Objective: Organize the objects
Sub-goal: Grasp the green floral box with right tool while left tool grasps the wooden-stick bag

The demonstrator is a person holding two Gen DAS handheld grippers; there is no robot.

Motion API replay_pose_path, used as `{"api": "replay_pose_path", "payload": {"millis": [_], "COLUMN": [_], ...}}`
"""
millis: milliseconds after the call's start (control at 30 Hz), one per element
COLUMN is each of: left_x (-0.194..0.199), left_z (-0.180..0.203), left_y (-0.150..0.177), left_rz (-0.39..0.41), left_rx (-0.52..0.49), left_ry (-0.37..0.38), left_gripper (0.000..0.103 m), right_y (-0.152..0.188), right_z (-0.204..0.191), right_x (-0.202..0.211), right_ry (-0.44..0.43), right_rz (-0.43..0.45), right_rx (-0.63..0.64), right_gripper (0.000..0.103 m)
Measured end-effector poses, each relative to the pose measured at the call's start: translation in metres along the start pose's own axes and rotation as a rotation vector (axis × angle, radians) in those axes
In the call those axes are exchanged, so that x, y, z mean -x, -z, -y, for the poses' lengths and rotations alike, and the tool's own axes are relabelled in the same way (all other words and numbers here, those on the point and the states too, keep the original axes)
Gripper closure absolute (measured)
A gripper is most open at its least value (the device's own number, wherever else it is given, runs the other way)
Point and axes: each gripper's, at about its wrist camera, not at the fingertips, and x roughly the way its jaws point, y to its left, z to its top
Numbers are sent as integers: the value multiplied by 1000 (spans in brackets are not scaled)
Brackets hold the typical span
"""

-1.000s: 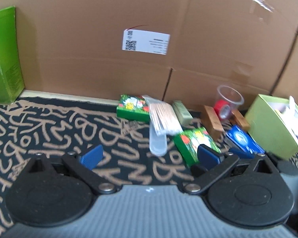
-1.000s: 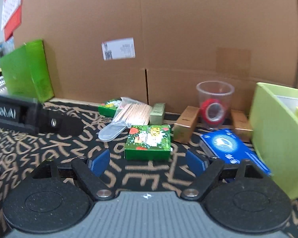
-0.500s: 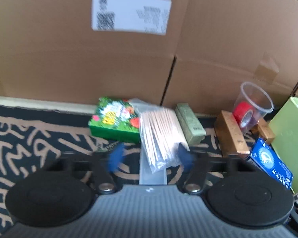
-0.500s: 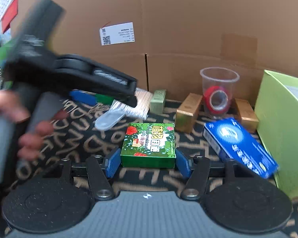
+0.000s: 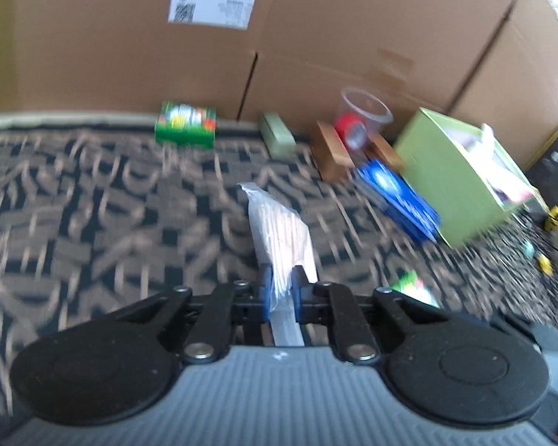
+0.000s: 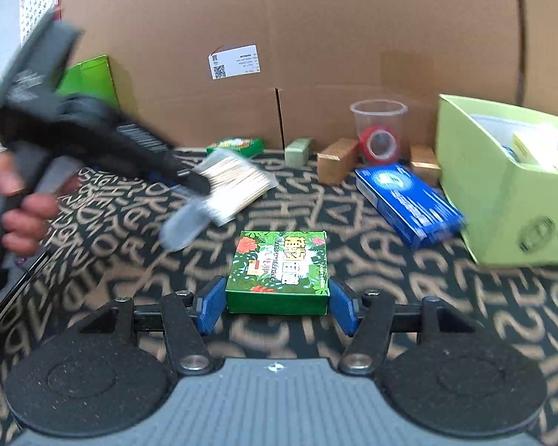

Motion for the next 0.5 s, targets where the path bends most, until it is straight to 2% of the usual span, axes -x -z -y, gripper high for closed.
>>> {"api": "replay_pose_path", "payload": {"millis": [100,167,267,300,367,400,500], "left_x": [26,39,56,57,53,50,34], "left_z": [4,7,12,13,20,27,48], "left_y": [21,29,35,34,31,31,31], "left_rz": [13,42,71,74,74,74,80], "left_rx": [-28,-44,-55,-61,-90,-104,-184], "left_ry": [-23,-69,-58,-52,-59,-70,-92], "left_gripper": [87,66,62,61,50,48,36], "right_y": [14,22,29,30,32,31,32], "right_z": [2,2,0,1,1,0,-3], "right_x": [23,36,47,49,51,50,49], "right_ry": [5,9,40,46,46,47,48], "right_rz": [-11,-16,-12,-7,3,5,5], "right_rx": [14,25,29,23,10,5,10], "right_gripper": [39,39,38,38,38,38,37]}}
